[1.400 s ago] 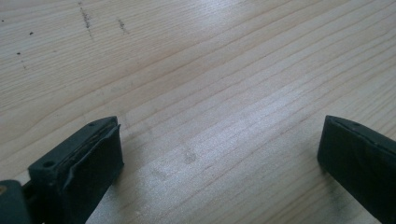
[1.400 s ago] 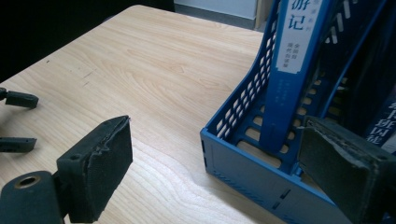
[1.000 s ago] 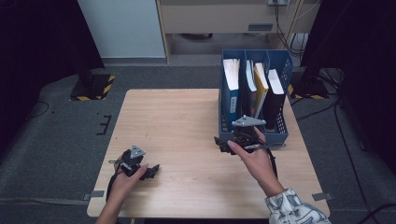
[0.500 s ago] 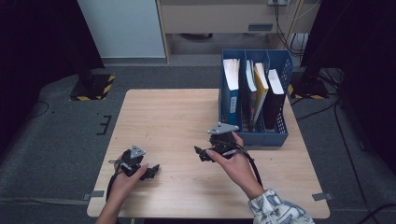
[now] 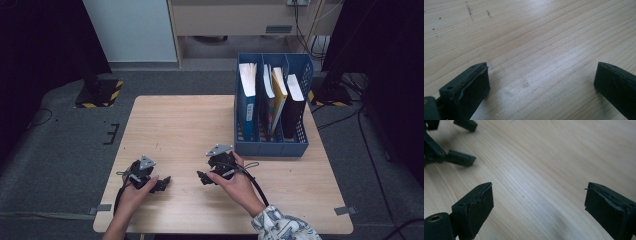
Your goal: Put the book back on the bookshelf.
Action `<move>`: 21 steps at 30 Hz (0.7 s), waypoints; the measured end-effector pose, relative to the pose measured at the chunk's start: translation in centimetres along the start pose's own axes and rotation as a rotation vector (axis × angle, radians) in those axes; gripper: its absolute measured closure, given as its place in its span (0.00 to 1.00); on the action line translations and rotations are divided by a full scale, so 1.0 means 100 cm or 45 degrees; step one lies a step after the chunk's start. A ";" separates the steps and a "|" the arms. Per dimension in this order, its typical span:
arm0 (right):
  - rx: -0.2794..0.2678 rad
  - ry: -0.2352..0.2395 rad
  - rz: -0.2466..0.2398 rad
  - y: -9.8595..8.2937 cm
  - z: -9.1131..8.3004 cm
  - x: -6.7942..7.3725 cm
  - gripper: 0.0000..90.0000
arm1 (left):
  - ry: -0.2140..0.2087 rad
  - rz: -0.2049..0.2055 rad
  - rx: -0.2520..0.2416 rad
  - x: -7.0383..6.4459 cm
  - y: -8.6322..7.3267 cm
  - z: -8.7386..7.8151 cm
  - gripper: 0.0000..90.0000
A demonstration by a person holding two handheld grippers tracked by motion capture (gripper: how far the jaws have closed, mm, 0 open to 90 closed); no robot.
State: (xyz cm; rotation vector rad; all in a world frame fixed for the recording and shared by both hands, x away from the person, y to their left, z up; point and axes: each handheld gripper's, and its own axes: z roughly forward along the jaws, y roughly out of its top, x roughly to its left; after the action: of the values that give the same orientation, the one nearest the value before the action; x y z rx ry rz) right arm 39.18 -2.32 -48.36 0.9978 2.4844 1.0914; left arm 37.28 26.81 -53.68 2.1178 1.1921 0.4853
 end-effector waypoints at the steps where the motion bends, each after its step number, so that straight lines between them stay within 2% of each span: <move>1: 0.015 0.004 -0.001 -0.002 0.003 0.000 0.10 | 0.000 0.000 -0.001 0.000 0.000 0.000 0.00; 6: 0.051 0.016 0.013 -0.009 0.018 0.002 0.11 | 0.000 0.000 0.000 0.000 0.000 0.000 0.00; 9: 0.065 0.001 0.011 -0.009 0.026 0.001 0.11 | 0.000 0.000 0.000 0.000 0.000 0.000 0.00; 10: 0.075 -0.007 0.041 -0.010 0.032 -0.002 0.11 | 0.000 0.001 0.000 0.000 0.000 0.000 0.00; 18: 0.061 -0.043 0.077 -0.010 0.043 -0.009 0.14 | -0.002 0.003 0.000 0.000 0.000 0.000 0.00; 21: 0.078 -0.058 0.098 -0.012 0.048 -0.010 0.13 | -0.002 0.002 0.000 0.000 0.000 0.000 0.00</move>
State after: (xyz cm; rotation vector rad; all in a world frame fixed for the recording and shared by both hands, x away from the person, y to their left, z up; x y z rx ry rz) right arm 41.56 -0.91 -52.56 1.1313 2.4762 1.0081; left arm 37.30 26.82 -53.68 2.1190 1.1895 0.4843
